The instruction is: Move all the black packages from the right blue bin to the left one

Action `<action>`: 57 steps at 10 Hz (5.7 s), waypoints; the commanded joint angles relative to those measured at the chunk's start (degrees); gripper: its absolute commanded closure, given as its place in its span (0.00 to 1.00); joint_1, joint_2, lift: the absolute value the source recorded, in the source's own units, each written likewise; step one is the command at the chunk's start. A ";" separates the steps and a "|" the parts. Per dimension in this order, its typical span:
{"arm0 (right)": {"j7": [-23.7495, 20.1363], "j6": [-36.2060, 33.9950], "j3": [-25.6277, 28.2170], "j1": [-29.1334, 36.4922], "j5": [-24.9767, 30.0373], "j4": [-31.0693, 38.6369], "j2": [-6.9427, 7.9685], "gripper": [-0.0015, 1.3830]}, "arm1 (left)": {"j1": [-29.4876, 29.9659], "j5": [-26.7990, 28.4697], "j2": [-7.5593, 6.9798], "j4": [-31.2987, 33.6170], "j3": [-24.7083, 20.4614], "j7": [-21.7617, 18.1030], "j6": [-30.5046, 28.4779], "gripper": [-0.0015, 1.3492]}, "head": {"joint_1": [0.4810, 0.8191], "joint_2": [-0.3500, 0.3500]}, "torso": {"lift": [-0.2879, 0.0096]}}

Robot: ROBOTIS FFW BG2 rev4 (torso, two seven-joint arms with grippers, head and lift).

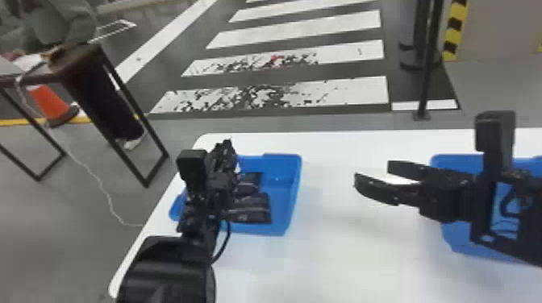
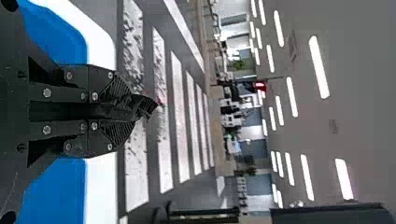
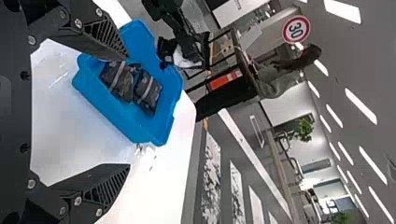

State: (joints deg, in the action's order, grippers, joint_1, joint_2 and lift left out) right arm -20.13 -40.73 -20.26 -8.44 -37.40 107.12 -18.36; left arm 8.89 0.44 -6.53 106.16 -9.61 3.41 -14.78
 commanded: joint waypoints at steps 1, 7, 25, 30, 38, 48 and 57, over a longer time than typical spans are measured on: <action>0.70 -1.60 3.69 1.40 2.78 0.81 0.17 0.15 | 1.51 -4.78 0.38 -2.17 -0.91 0.02 -0.40 0.33 | 0.63 1.00 | 0.50; 19.25 -9.05 18.43 12.23 14.21 7.56 3.69 0.15 | 5.59 -13.92 0.56 -0.20 2.07 -4.12 16.62 0.13 | 0.63 0.74 | 0.50; 18.90 -12.43 24.37 2.11 13.41 -14.24 4.04 0.85 | 7.14 -15.98 0.03 1.35 4.58 -4.47 16.19 0.13 | 0.63 0.49 | 0.50; 17.75 -12.85 25.29 5.20 7.81 -10.72 4.13 0.72 | 7.14 -15.98 0.03 1.35 4.69 -4.47 17.32 0.13 | 0.63 0.51 | 0.50; 21.62 -23.68 23.69 3.37 7.58 -2.85 4.56 0.08 | 7.14 -16.09 0.03 1.35 4.92 -4.47 16.76 0.13 | 0.63 0.57 | 0.50; 27.51 -22.55 20.15 -4.22 3.35 -15.50 5.88 0.31 | 7.98 -16.09 -0.32 1.35 4.58 -4.47 16.34 0.13 | 0.63 0.61 | 0.50; 20.48 -23.11 26.89 7.03 0.04 -1.30 5.00 0.84 | 7.98 -16.55 -0.06 1.35 4.69 -4.47 17.32 0.13 | 0.63 0.62 | 0.50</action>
State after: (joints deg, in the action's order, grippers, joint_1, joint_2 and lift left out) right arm 0.48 -63.84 5.49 -3.17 -37.26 103.27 -13.33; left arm 16.87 -16.03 -6.68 107.51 -4.82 -1.05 2.51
